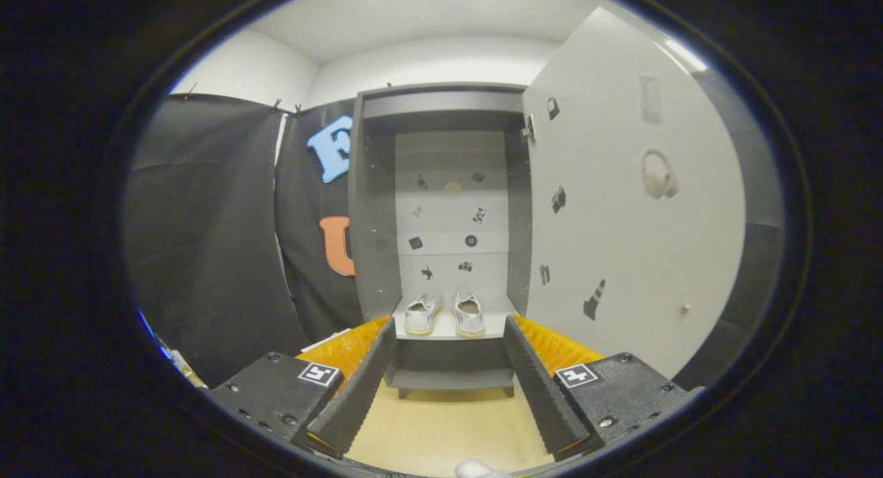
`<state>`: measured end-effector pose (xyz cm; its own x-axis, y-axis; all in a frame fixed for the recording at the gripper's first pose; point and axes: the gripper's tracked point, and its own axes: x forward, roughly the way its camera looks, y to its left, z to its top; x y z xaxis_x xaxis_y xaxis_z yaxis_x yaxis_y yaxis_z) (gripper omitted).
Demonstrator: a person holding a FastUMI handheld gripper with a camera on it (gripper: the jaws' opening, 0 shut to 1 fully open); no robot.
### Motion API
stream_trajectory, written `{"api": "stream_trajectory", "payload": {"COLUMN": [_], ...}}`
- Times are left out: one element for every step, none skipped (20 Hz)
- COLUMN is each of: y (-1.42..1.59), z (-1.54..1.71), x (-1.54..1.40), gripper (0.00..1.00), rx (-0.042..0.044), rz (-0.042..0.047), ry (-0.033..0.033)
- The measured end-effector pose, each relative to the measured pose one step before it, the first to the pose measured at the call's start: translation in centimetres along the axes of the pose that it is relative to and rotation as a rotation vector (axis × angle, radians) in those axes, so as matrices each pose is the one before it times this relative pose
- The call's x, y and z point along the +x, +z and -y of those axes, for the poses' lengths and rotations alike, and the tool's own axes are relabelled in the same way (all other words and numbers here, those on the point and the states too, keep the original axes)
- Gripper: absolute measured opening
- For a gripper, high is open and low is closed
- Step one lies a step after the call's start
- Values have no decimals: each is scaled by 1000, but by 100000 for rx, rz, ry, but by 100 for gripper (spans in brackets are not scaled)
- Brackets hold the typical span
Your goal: Open the shoe cabinet door, grab the shoes and put them into the shoe cabinet, then close the shoe cabinet door.
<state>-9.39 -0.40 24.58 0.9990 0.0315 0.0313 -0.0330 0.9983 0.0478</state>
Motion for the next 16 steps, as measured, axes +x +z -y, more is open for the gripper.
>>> {"api": "stream_trajectory", "payload": {"y": [537, 157, 93, 13, 118, 89, 121, 67, 8, -5, 21, 34, -225, -30, -131, -29], "z": [616, 658, 600, 771, 1045, 1358, 1269, 1285, 1822, 2211, 1931, 2049, 2417, 1767, 2173, 1880], "x": [-1456, -1457, -1412, -1264, -1308, -1144, -1208, -953, -844, -469, -178, 3, -80, 188, 322, 369], "gripper": [99, 99, 99, 99, 99, 99, 99, 99, 99, 99, 99, 99, 99, 99, 99, 99], "rx": [-449, 19, 697, 537, 571, 183, 590, 778, 680, 541, 159, -46, 206, 331, 170, 98], "rz": [1511, 280, 188, -135, 382, 222, 779, 60, -101, 251, -103, 185, -391, -313, -524, -528], "ry": [-422, 2, 280, -135, -983, -1376, -824, -1317, -2076, -3181, -3102, -3415, -3648, -2300, -2718, -2095]}}
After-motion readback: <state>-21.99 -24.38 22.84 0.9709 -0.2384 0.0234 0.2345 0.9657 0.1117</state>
